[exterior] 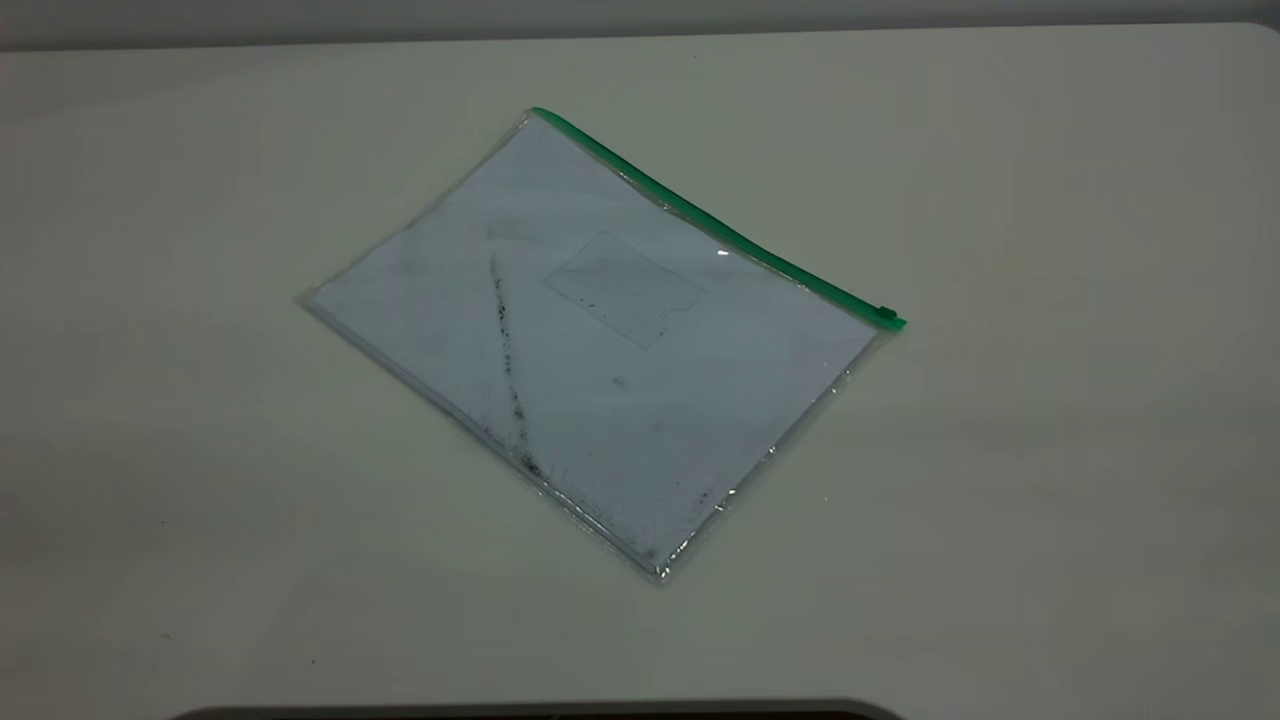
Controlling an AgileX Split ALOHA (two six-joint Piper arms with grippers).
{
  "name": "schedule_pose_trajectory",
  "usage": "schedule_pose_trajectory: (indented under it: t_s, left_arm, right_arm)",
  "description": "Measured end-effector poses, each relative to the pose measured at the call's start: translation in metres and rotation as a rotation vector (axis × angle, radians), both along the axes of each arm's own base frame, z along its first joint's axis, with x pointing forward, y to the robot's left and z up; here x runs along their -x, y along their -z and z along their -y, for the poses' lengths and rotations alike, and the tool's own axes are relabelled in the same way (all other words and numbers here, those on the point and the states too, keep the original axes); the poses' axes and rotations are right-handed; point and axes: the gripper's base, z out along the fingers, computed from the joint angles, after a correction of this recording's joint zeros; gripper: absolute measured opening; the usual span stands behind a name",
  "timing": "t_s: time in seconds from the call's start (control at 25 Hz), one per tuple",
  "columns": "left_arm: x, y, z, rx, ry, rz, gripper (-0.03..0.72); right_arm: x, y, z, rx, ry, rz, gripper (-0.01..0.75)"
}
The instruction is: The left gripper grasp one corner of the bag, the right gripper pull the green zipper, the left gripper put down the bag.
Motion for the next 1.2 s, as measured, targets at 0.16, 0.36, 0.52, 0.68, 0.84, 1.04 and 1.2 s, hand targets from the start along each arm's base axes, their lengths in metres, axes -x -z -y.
schedule_pose_trajectory:
  t_s: [0.16,0.36,0.52,0.68,0.84,1.04,1.2]
  left_arm:
    - [-0.001,0.005,0.0,0.004,-0.011,-0.02,0.59]
    - [-0.001,0.005,0.0,0.004,-0.011,-0.02,0.59]
    - [-0.001,0.005,0.0,0.004,-0.01,-0.019,0.59]
    - [0.001,0.005,-0.003,-0.022,-0.041,0.021,0.59]
    - [0.011,0.005,-0.007,-0.006,-0.181,0.093,0.59]
    - [0.023,0.006,-0.007,0.007,-0.298,0.184,0.59]
    - [0.029,0.007,-0.006,0.01,-0.329,0.222,0.59]
  right_arm:
    - [0.0,0.0,0.0,0.0,0.0,0.0,0.52]
    - [0.0,0.0,0.0,-0.001,0.0,0.0,0.52]
    - [0.0,0.0,0.0,-0.001,0.0,0.0,0.52]
    - [0.0,0.0,0.0,-0.001,0.0,0.0,0.52]
    - [0.0,0.0,0.0,-0.001,0.0,0.0,0.52]
    - [0.0,0.0,0.0,-0.001,0.0,0.0,0.52]
    - [0.0,0.0,0.0,-0.001,0.0,0.0,0.52]
